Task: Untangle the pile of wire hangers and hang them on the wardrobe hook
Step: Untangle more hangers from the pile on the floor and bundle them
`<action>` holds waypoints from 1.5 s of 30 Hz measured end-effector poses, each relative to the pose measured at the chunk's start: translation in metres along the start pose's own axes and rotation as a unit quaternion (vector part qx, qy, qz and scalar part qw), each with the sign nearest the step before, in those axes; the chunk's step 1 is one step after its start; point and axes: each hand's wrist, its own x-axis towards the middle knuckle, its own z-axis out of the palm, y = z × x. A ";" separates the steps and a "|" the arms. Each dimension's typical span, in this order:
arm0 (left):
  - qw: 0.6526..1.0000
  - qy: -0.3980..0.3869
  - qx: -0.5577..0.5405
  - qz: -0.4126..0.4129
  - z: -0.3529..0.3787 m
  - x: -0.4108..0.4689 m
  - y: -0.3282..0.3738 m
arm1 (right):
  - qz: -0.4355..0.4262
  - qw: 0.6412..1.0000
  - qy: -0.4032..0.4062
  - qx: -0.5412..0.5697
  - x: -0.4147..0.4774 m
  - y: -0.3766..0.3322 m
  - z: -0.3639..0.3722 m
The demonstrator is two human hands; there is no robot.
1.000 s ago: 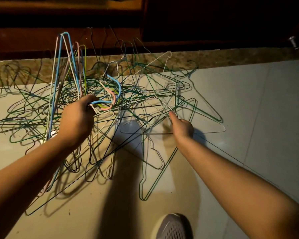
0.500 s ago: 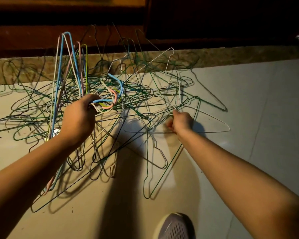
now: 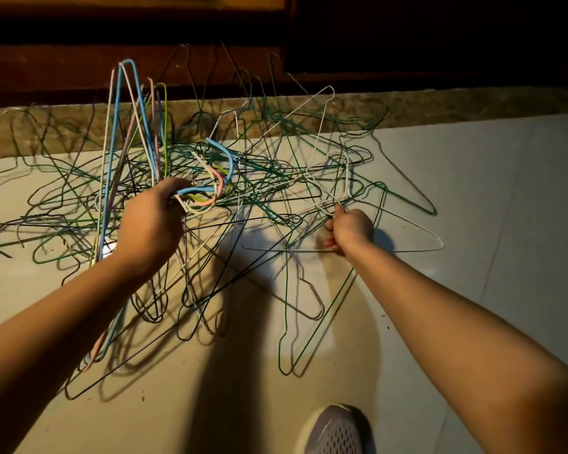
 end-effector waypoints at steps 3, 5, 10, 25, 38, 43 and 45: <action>1.000 0.000 0.000 0.002 0.000 0.000 -0.001 | -0.003 1.000 0.007 -0.014 0.001 -0.001 0.005; 1.000 -0.002 0.000 -0.001 -0.001 0.000 -0.002 | -0.002 1.000 0.010 -0.012 0.000 -0.001 0.005; 0.999 0.003 0.026 0.018 -0.003 0.002 -0.005 | -0.032 0.999 0.029 0.011 0.002 0.000 0.002; 1.000 0.005 -0.024 -0.003 -0.007 0.002 0.000 | 0.011 0.928 0.021 0.371 -0.003 -0.004 -0.024; 0.999 0.021 -0.022 -0.010 -0.012 -0.001 0.004 | 0.073 0.797 -0.023 0.599 -0.005 -0.012 -0.061; 1.000 0.020 -0.019 -0.005 -0.015 -0.006 0.005 | 0.082 0.795 0.049 0.600 0.013 0.006 -0.079; 1.000 0.018 -0.019 -0.009 -0.016 -0.007 0.003 | 0.069 0.751 0.049 0.655 0.024 0.011 -0.094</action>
